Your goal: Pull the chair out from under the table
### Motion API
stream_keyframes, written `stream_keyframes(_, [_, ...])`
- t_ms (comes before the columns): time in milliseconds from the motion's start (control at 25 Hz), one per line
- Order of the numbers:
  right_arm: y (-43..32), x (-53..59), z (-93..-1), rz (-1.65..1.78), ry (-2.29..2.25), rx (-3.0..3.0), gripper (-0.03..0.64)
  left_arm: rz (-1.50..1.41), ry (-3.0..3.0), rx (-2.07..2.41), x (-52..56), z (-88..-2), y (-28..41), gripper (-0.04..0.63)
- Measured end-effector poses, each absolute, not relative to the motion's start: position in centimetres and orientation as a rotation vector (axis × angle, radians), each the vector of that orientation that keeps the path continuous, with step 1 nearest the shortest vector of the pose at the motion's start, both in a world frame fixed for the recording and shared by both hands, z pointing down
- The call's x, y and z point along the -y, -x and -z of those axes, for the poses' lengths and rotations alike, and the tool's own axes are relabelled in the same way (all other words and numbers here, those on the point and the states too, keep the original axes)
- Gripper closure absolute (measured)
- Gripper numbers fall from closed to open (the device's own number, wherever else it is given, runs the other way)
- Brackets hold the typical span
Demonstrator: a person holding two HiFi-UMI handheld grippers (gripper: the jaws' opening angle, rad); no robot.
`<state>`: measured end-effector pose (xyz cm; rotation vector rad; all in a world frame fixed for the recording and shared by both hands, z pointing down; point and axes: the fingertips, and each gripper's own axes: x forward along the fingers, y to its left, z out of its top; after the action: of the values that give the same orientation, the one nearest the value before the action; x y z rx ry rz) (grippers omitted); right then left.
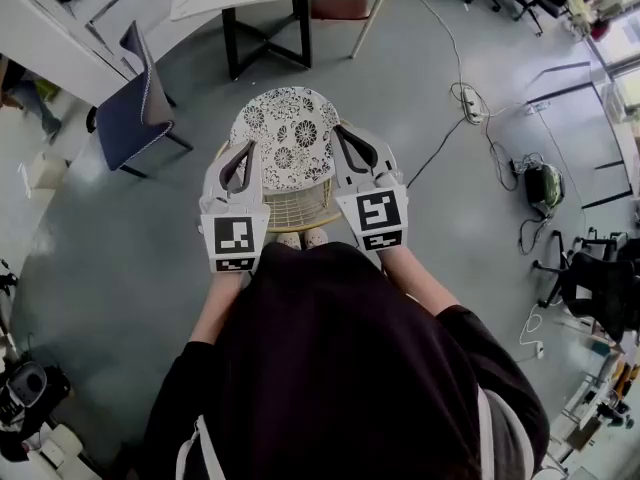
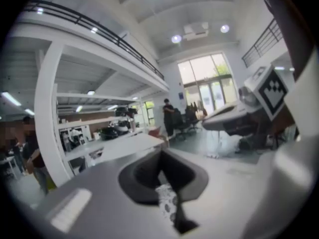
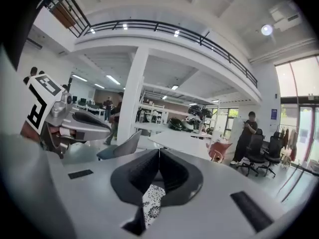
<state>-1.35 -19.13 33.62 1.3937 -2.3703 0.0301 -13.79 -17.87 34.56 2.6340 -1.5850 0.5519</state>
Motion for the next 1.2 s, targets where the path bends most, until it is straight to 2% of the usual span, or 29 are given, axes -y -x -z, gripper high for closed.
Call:
stream_keyframes(280, [0.8, 18.6, -29.6, -0.008, -1.553, 2.419, 0.595, -0.338, -2.662, 1.698, 17.5, -29.5, 13.8, 0.588])
stream_keyframes(1200, [1.1, 18.0, -29.9, 0.009, -1.546, 2.443, 0.595, -0.215, -2.67, 1.712, 17.3, -28.6, 13.9, 0.588])
